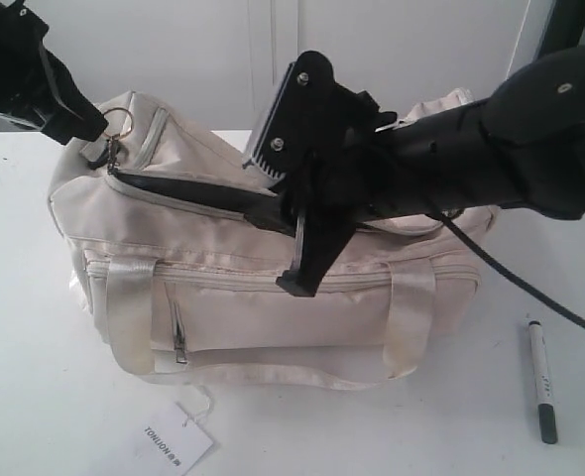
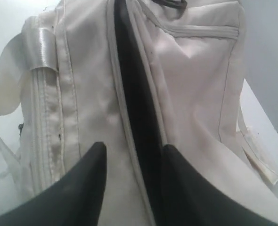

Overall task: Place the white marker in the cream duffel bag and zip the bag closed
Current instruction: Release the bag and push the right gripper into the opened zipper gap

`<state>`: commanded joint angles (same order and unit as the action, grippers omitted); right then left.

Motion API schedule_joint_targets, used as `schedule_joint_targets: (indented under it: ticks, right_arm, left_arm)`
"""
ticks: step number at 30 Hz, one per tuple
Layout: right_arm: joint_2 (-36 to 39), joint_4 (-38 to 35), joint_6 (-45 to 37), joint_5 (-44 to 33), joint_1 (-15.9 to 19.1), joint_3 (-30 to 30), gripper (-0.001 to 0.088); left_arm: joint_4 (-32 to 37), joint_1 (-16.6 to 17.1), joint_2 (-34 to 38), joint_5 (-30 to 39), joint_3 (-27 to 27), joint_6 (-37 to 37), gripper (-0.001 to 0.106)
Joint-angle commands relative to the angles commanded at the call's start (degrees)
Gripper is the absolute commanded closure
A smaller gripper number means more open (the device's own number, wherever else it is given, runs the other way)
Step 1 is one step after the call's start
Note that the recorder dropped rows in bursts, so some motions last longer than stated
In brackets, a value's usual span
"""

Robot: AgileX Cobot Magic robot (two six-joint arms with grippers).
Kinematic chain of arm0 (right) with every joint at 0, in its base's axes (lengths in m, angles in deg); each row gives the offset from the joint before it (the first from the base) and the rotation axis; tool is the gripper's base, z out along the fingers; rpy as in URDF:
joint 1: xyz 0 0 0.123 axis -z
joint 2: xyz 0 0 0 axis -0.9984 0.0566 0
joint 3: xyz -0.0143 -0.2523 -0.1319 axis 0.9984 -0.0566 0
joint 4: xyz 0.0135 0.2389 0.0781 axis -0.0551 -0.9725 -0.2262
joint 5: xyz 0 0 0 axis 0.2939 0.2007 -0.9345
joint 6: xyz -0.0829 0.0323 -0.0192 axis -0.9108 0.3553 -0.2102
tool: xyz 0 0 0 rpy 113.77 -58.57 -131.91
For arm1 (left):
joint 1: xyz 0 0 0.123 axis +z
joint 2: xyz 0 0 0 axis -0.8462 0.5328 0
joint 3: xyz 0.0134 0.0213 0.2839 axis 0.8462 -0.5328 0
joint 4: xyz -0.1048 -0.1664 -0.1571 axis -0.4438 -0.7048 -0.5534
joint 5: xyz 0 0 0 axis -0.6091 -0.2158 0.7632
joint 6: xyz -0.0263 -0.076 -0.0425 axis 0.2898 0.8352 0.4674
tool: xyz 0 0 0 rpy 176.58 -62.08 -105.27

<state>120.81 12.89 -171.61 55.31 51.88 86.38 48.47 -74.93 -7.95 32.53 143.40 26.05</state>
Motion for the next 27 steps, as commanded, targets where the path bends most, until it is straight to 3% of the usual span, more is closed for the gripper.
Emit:
schedule_joint_targets:
  ticks: [6,8,14,21,24,27]
  right_arm:
    - [1.0,-9.31,0.83,-1.37,0.0,3.79,0.0497]
    - [1.21,-8.18,8.24,-2.58,0.0,5.14,0.0499]
    - [4.03,7.05,31.71,-13.18,0.13,11.64,0.0512]
    - [9.16,22.31,48.08,-26.38,0.13,22.42,0.0512]
    - [10.16,23.43,46.67,-25.36,0.13,24.77,0.0509]
    - [10.3,23.3,36.76,-23.4,-0.7,24.8,0.0492]
  left_arm:
    - [0.0,0.0,0.0,0.36,0.0,0.0,0.105]
    - [0.0,0.0,0.0,0.48,0.0,0.0,0.105]
    - [0.0,0.0,0.0,0.72,0.0,0.0,0.105]
    - [0.0,0.0,0.0,1.29,0.0,0.0,0.105]
    - [0.0,0.0,0.0,1.56,0.0,0.0,0.105]
    - [0.0,0.0,0.0,1.56,0.0,0.0,0.105]
